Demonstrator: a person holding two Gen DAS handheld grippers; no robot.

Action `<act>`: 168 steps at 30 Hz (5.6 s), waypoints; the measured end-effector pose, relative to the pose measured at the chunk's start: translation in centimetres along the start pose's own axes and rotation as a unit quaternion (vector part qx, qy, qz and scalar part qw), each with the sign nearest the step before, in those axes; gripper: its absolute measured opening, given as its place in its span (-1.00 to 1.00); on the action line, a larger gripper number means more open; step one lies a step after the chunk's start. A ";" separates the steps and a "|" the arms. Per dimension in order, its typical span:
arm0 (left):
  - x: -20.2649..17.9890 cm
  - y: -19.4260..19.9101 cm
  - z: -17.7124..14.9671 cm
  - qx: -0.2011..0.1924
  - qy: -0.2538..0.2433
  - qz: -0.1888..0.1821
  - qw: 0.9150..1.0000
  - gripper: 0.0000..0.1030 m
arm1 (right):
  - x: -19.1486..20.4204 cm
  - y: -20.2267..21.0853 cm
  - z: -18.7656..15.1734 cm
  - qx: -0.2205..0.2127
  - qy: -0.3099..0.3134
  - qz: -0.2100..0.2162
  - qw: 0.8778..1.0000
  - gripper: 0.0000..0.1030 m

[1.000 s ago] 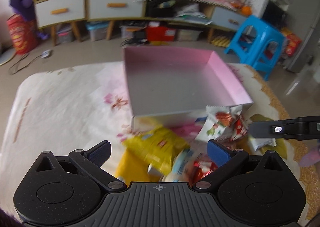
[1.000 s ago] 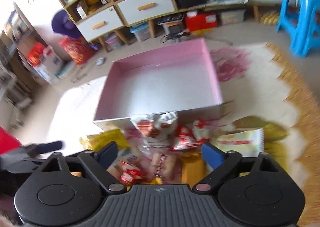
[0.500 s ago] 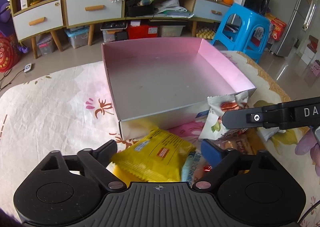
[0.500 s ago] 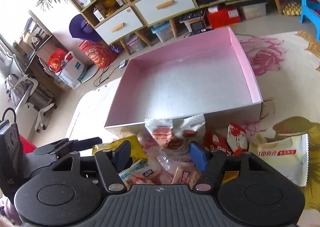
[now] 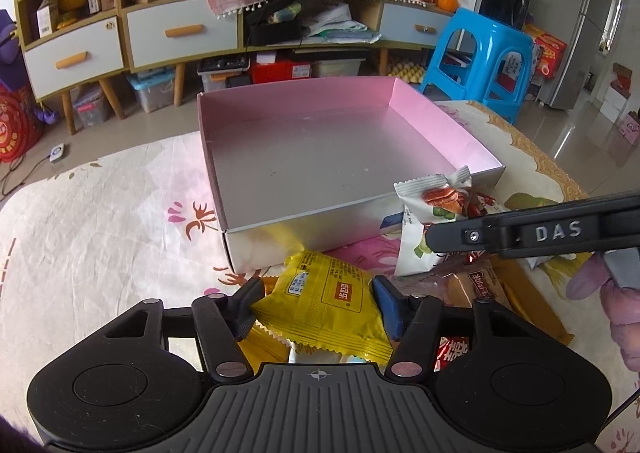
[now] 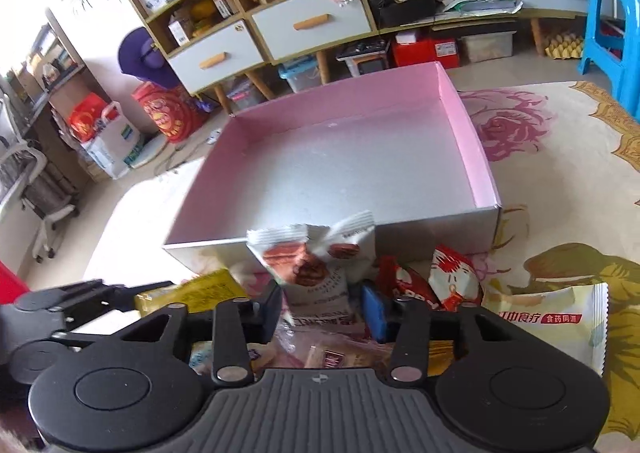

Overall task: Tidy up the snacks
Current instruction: 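Close the left tool on the yellow cake while the right tool grasps the white packet, then carry both snacks over the pink box and open both tools, then move both tools back over the snack pile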

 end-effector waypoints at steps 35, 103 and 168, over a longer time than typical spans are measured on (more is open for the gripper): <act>-1.0 3.1 0.6 0.033 -0.010 -0.003 0.999 0.15 | 0.2 2.0 1.1 0.032 -0.060 0.035 0.997 -0.28; 0.4 -0.2 8.5 -0.057 0.056 0.053 0.995 -0.68 | -4.6 2.1 5.5 -0.071 -0.185 0.038 0.980 -1.00; -0.7 9.2 -0.2 -0.013 0.038 0.100 0.994 0.93 | -0.6 9.5 1.9 -0.042 0.002 -0.019 0.999 0.76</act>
Point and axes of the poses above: each gripper's, at about its wrist camera, not at the fingertips, and y roughly against the way its jaws point, x to its left, z to its top, the point moved 5 cm from there along -y, roughly the way its jaws point, and after that the axes turned 12 degrees about -x, right-handed, at the moved point
